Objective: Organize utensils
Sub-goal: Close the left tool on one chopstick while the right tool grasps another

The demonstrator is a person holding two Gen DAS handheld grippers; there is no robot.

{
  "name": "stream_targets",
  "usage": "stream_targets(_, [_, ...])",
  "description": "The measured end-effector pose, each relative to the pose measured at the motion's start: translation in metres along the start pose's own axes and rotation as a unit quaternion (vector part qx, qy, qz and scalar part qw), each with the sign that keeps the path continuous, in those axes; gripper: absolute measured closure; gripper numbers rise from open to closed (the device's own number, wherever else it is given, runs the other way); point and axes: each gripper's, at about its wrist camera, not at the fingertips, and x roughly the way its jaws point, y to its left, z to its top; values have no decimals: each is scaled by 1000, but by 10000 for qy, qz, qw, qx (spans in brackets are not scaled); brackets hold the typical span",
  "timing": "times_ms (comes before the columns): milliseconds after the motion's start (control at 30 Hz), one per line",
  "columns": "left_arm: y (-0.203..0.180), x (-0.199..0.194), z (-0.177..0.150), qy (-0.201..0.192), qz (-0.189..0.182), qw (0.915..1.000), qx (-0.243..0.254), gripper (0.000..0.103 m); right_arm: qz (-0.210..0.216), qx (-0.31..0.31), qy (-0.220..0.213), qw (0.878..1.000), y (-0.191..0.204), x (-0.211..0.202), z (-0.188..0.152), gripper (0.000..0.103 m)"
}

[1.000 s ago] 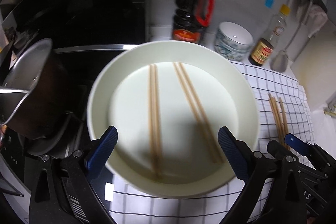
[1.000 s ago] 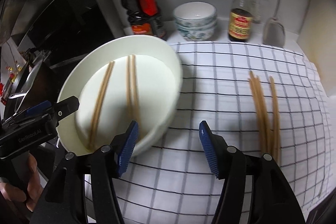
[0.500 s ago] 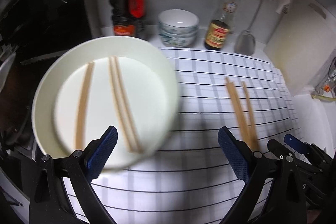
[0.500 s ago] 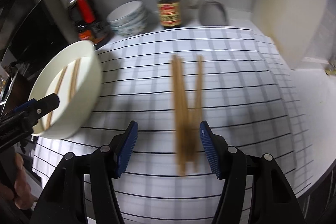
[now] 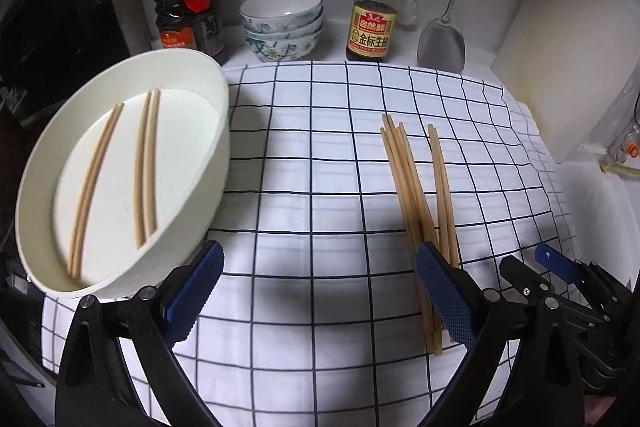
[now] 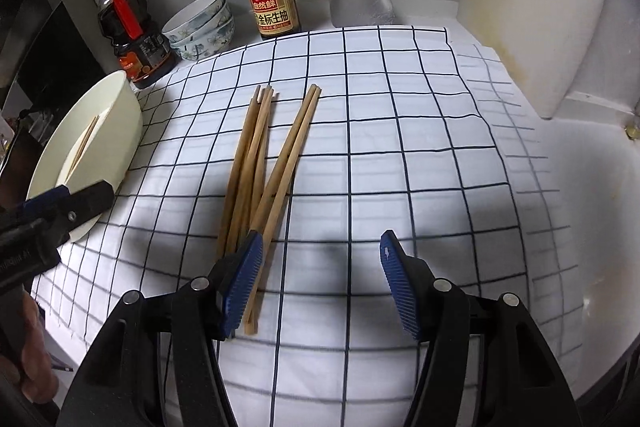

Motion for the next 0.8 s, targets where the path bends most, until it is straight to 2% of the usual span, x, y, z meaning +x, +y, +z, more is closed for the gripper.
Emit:
stream_targets(133, [-1, 18, 1, 45, -37, 10000, -41, 8, 90, 121, -49, 9999, 4, 15, 4, 45])
stream_targets(333, [-3, 39, 1, 56, -58, 10000, -22, 8, -123, -55, -124, 9998, 10, 34, 6, 45])
stream_targets(800, [-9, 55, 3, 80, -125, 9999, -76, 8, -397, -421, -34, 9983, 14, 54, 6, 45])
